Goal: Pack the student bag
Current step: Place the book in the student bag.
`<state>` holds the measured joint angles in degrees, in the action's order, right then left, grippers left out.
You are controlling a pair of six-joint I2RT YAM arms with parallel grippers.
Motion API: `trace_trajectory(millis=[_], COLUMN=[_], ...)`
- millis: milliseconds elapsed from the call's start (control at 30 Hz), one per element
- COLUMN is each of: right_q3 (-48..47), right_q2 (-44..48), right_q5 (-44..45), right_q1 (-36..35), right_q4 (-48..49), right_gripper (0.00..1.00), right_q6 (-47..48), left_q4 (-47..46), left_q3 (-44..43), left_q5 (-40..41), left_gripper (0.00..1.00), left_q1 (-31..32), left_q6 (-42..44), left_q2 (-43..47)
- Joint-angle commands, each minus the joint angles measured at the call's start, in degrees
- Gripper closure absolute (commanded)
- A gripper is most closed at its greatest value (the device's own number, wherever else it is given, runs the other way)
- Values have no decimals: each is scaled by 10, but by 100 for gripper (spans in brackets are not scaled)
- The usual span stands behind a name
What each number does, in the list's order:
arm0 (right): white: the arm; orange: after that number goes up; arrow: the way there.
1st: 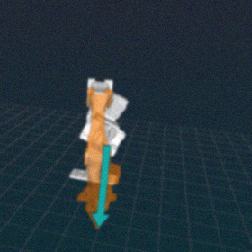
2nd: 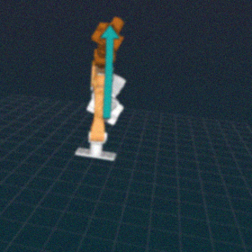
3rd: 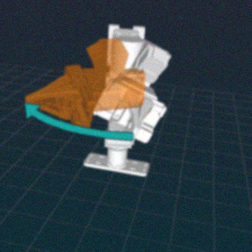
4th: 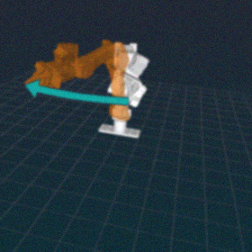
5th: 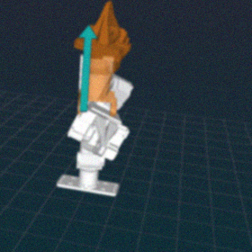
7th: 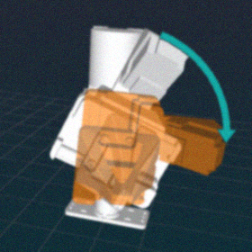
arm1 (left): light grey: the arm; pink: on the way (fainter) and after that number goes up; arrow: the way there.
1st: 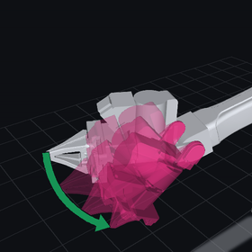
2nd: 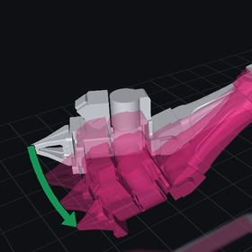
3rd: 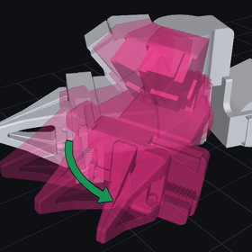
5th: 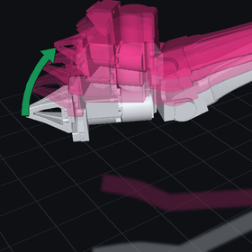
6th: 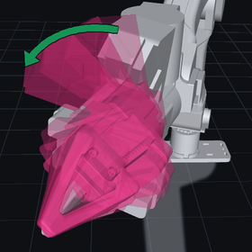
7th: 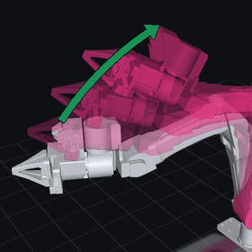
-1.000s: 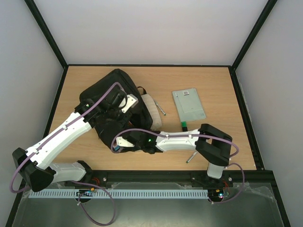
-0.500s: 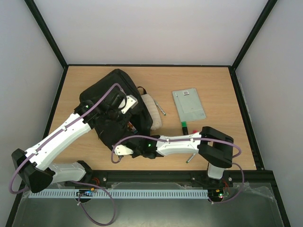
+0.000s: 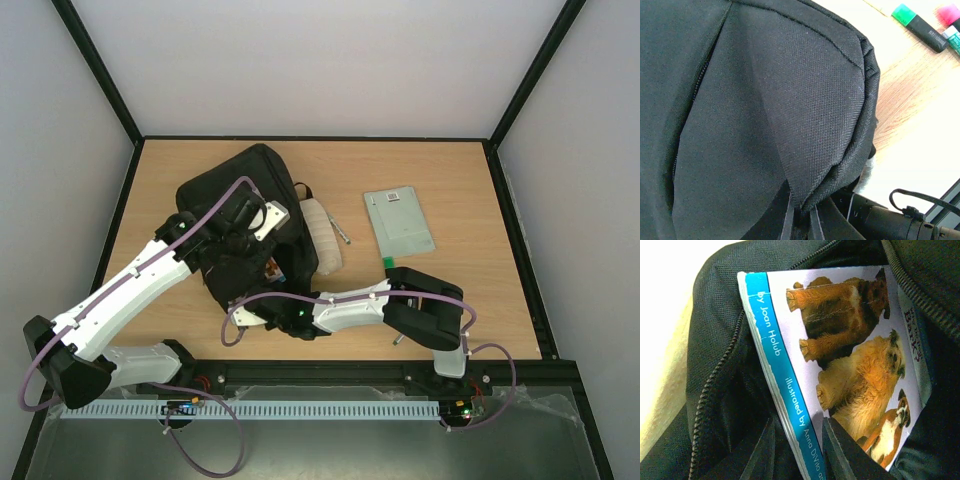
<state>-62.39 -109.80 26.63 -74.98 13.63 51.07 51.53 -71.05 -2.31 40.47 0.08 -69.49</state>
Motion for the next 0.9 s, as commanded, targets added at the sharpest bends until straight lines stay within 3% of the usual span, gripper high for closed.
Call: trace_trajectory(millis=[0,167,500,633,867], right_q3=[-11,-14,-37,-5,39], right_q2=[-11,-5,147,235,352], right_q5=[36,37,-163,-232,-359], right_q1=[10,14,11,18,119], right_q4=[48,32,-240,-320,-400], right_gripper=[72,71,69,69,71], right_q6=[-3,0,-103,-131,-201], left_q4=[-23,-24,-50,-69,-98], left_q3=[-6,-3,40,47,69], left_q5=[-24,-23,61,45,48], left_gripper=[98,98,98,98,98], left_q1=[2,2,-4,-10,-14], left_q6=[6,6,-17,-27,-26], left_q2=[23,27,6,-21,-54])
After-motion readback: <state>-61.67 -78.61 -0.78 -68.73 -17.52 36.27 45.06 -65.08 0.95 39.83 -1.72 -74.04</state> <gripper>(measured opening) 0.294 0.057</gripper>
